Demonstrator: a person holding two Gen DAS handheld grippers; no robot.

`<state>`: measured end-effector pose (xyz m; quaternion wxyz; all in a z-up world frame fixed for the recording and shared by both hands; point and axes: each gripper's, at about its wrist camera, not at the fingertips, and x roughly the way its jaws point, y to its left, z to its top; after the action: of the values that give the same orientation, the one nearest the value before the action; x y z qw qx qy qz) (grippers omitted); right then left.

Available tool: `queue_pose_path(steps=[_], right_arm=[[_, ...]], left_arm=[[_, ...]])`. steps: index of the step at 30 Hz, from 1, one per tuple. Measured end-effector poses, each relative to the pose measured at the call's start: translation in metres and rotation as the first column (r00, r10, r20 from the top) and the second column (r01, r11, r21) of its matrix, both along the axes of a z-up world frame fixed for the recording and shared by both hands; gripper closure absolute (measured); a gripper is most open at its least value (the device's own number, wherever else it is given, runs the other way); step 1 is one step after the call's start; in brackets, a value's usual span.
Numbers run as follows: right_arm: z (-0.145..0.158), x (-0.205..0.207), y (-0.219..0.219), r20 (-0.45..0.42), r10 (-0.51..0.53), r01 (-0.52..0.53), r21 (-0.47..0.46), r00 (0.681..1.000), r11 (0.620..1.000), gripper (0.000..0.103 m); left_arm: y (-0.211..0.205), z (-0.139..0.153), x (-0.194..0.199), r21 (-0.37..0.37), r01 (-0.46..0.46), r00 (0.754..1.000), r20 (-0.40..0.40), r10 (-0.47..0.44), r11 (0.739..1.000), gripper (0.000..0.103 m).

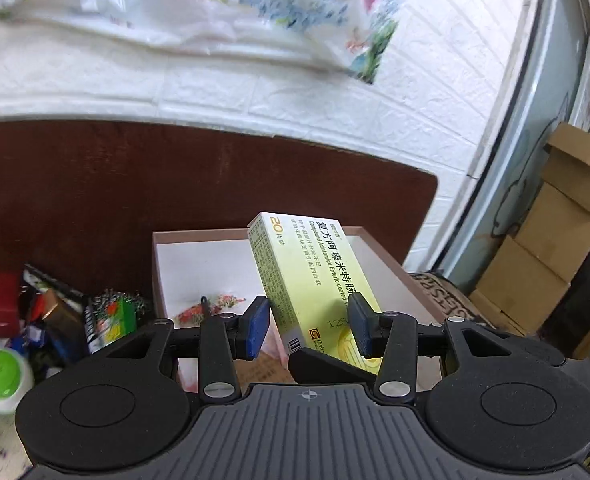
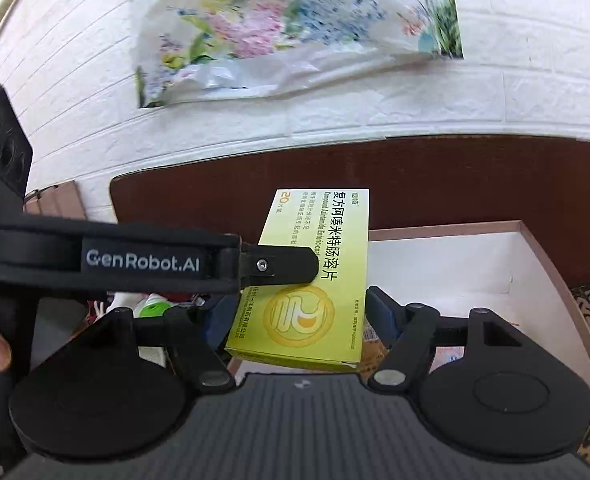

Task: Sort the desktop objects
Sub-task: 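Carry the medicine box over the brown box with the left gripper, then lower the medicine box into the box and open the left gripper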

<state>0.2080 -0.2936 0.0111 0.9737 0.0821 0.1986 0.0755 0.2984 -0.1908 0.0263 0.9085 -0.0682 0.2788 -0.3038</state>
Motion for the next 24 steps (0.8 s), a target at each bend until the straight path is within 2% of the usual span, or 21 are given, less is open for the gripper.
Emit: queue_pose_path(steps=[6, 7, 10, 11, 12, 13, 14, 16, 19, 24], right_arm=[[-0.024, 0.05, -0.015, -0.062, 0.001, 0.0, 0.014, 0.998, 1.0, 0.028], [-0.028, 0.057, -0.015, -0.073, 0.002, -0.001, 0.014, 0.997, 1.0, 0.028], [-0.038, 0.073, -0.016, -0.101, 0.013, -0.011, 0.02, 0.995, 1.0, 0.027], [-0.041, 0.078, -0.015, -0.118, 0.021, -0.019, 0.02, 0.993, 1.0, 0.026], [-0.043, 0.082, -0.014, -0.134, 0.031, -0.029, 0.015, 0.991, 0.999, 0.023], [-0.045, 0.084, -0.011, -0.142, 0.027, -0.028, -0.001, 0.99, 1.0, 0.012], [-0.045, 0.084, -0.008, -0.143, 0.005, -0.01, -0.03, 0.99, 0.999, 0.005], [-0.044, 0.078, -0.002, -0.123, -0.004, -0.006, -0.086, 0.992, 0.996, 0.005], [-0.041, 0.067, 0.006, -0.104, -0.018, 0.002, -0.149, 0.994, 0.989, 0.001], [-0.043, 0.051, 0.018, -0.135, -0.041, 0.013, -0.197, 0.99, 0.98, 0.0]], left_arm=[[-0.007, -0.031, 0.043, 0.017, -0.017, 1.0, -0.025, 0.017, 1.0, 0.058], [-0.009, -0.034, 0.048, 0.025, -0.021, 0.999, -0.026, 0.022, 0.999, 0.055], [-0.011, -0.044, 0.061, 0.052, -0.019, 0.999, -0.029, 0.02, 0.998, 0.033], [-0.012, -0.046, 0.063, 0.068, -0.018, 0.999, -0.037, 0.021, 0.998, 0.013], [-0.011, -0.046, 0.064, 0.08, -0.022, 0.999, -0.045, 0.026, 0.997, 0.005], [-0.009, -0.046, 0.062, 0.079, -0.026, 0.999, -0.037, 0.029, 0.997, 0.0], [-0.005, -0.044, 0.058, 0.069, -0.027, 1.0, -0.011, 0.028, 0.997, 0.0], [-0.001, -0.041, 0.05, 0.079, -0.031, 0.999, 0.019, 0.03, 0.996, 0.0], [0.0, -0.039, 0.042, 0.104, -0.04, 0.999, 0.011, 0.039, 0.994, 0.0], [0.0, -0.038, 0.019, 0.137, -0.037, 0.999, 0.032, 0.033, 0.99, 0.0]])
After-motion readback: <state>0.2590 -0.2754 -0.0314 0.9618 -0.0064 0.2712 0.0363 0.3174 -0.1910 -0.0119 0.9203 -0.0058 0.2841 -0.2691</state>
